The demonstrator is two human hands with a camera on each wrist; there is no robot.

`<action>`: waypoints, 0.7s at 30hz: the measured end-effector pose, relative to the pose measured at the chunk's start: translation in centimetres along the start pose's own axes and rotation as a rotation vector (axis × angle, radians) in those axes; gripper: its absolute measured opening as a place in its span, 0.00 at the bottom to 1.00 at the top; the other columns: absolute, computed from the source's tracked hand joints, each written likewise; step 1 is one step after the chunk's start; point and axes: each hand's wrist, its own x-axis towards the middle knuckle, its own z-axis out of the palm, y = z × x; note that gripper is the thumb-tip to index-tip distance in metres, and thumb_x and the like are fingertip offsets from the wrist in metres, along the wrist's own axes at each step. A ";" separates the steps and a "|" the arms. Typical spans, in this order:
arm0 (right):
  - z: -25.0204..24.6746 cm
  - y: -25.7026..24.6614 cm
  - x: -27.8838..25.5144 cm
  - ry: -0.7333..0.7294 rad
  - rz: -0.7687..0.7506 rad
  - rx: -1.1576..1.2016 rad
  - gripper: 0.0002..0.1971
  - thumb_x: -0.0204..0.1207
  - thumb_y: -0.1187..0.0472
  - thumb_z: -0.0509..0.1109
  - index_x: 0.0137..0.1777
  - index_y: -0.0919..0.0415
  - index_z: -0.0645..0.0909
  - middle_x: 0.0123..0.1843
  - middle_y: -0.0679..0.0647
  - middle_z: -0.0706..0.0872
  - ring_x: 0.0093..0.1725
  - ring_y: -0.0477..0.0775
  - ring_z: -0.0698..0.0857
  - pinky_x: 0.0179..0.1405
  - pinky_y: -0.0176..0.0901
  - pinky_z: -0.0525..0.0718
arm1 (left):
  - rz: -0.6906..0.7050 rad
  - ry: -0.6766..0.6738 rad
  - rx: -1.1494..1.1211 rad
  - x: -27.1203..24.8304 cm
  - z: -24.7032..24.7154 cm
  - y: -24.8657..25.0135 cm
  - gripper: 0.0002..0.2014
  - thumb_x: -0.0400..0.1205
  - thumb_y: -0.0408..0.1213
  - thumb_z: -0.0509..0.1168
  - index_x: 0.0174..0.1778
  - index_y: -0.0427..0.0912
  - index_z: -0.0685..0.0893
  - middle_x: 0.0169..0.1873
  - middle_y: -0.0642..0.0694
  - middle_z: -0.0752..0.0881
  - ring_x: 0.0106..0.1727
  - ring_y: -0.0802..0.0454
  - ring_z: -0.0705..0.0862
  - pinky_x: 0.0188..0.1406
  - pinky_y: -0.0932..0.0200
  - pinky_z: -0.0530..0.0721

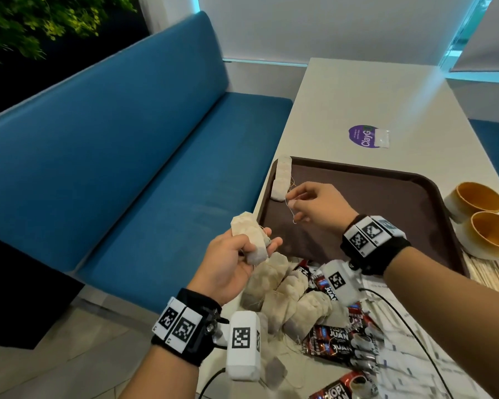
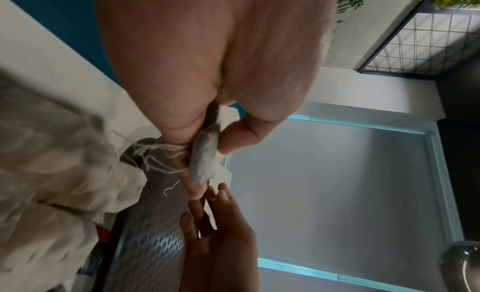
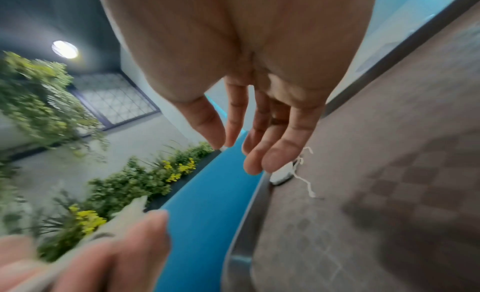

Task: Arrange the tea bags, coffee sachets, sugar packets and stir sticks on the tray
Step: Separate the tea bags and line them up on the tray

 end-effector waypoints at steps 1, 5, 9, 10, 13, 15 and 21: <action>-0.1 -0.3 -1.1 -0.026 -0.019 -0.003 0.03 0.80 0.65 0.75 0.52 0.59 0.88 0.46 0.60 0.90 0.35 0.54 0.90 0.36 0.43 0.84 | -0.004 -0.014 0.011 -0.1 0.2 -0.2 0.23 0.80 0.13 0.48 0.72 0.21 0.72 0.61 0.24 0.81 0.59 0.23 0.88 0.61 0.40 0.89; 0.0 -1.1 -5.1 -0.056 -0.037 0.050 0.04 0.80 0.65 0.76 0.54 0.62 0.88 0.46 0.57 0.89 0.34 0.51 0.87 0.32 0.36 0.83 | -0.018 -0.047 0.047 -0.7 1.0 -1.4 0.22 0.82 0.11 0.51 0.73 0.24 0.72 0.64 0.22 0.82 0.61 0.22 0.87 0.55 0.41 0.91; 0.1 -1.5 -8.4 -0.091 -0.034 0.121 0.06 0.79 0.65 0.78 0.54 0.63 0.88 0.45 0.60 0.89 0.33 0.52 0.86 0.36 0.44 0.91 | -0.026 -0.106 0.103 -1.5 1.4 -2.7 0.17 0.84 0.14 0.56 0.68 0.24 0.77 0.63 0.23 0.85 0.55 0.30 0.90 0.56 0.41 0.91; 0.2 -1.6 -9.1 -0.095 -0.038 0.135 0.06 0.79 0.64 0.79 0.54 0.62 0.88 0.45 0.60 0.90 0.33 0.51 0.86 0.37 0.46 0.92 | -0.024 -0.124 0.126 -1.7 1.4 -2.8 0.16 0.85 0.15 0.57 0.68 0.25 0.78 0.61 0.24 0.86 0.55 0.31 0.90 0.59 0.41 0.90; 0.2 -1.7 -10.8 -0.056 -0.093 0.070 0.08 0.76 0.59 0.81 0.53 0.59 0.89 0.45 0.58 0.92 0.33 0.50 0.87 0.36 0.44 0.91 | -0.006 -0.164 0.214 -2.2 1.5 -3.2 0.18 0.84 0.19 0.63 0.71 0.26 0.79 0.60 0.26 0.87 0.60 0.31 0.88 0.61 0.44 0.90; 0.1 -1.4 -11.5 -0.023 -0.114 0.030 0.08 0.75 0.57 0.82 0.52 0.56 0.91 0.44 0.54 0.93 0.36 0.46 0.87 0.37 0.43 0.90 | 0.005 -0.164 0.241 -2.6 1.7 -3.2 0.18 0.83 0.19 0.65 0.70 0.26 0.79 0.55 0.29 0.89 0.54 0.37 0.90 0.51 0.50 0.92; -0.3 -0.6 -13.0 0.004 -0.095 0.197 0.06 0.77 0.65 0.80 0.53 0.62 0.92 0.42 0.54 0.94 0.34 0.41 0.86 0.35 0.34 0.84 | 0.042 -0.144 0.244 -3.2 2.3 -3.6 0.15 0.83 0.24 0.67 0.66 0.24 0.82 0.53 0.33 0.90 0.51 0.43 0.92 0.45 0.53 0.91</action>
